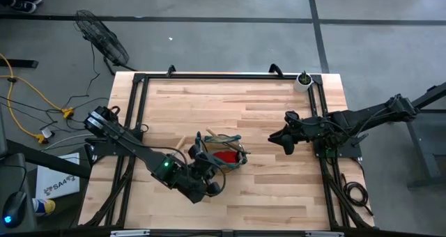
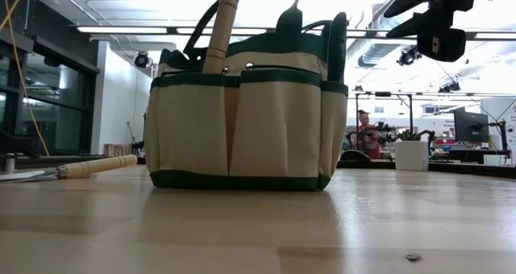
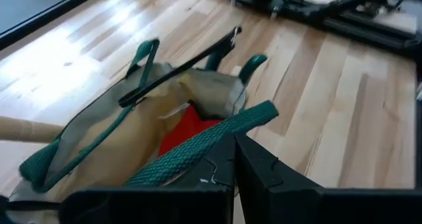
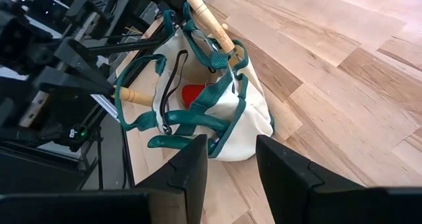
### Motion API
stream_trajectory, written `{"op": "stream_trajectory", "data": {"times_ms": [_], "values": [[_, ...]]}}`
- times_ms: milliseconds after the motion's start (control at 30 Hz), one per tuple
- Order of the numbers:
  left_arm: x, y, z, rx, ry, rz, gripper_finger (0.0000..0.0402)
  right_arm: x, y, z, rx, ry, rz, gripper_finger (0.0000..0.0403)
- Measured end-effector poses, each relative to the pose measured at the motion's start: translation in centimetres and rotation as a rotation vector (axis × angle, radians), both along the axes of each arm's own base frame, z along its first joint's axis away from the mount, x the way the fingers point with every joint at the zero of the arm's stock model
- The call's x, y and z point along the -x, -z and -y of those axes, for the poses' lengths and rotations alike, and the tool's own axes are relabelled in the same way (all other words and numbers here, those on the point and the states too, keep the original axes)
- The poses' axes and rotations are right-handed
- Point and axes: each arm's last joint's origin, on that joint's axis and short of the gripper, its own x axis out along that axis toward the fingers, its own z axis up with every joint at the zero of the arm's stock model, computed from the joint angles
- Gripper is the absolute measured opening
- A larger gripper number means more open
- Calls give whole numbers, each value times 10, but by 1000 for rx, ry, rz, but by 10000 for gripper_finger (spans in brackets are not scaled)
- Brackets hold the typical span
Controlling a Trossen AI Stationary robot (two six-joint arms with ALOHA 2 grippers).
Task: Pick & Place Garden tools in Gardening bag
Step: Put the right light brown trowel into the light brown gardening bag
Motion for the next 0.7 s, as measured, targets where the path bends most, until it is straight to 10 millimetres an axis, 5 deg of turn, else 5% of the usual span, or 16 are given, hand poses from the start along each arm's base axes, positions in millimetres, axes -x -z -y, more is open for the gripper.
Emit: {"op": "stream_trajectory", "data": {"times_ms": [700], "values": [[16,-4,1,-7,-17,-66,0,0,0,0,1,-1,-5,121]]}}
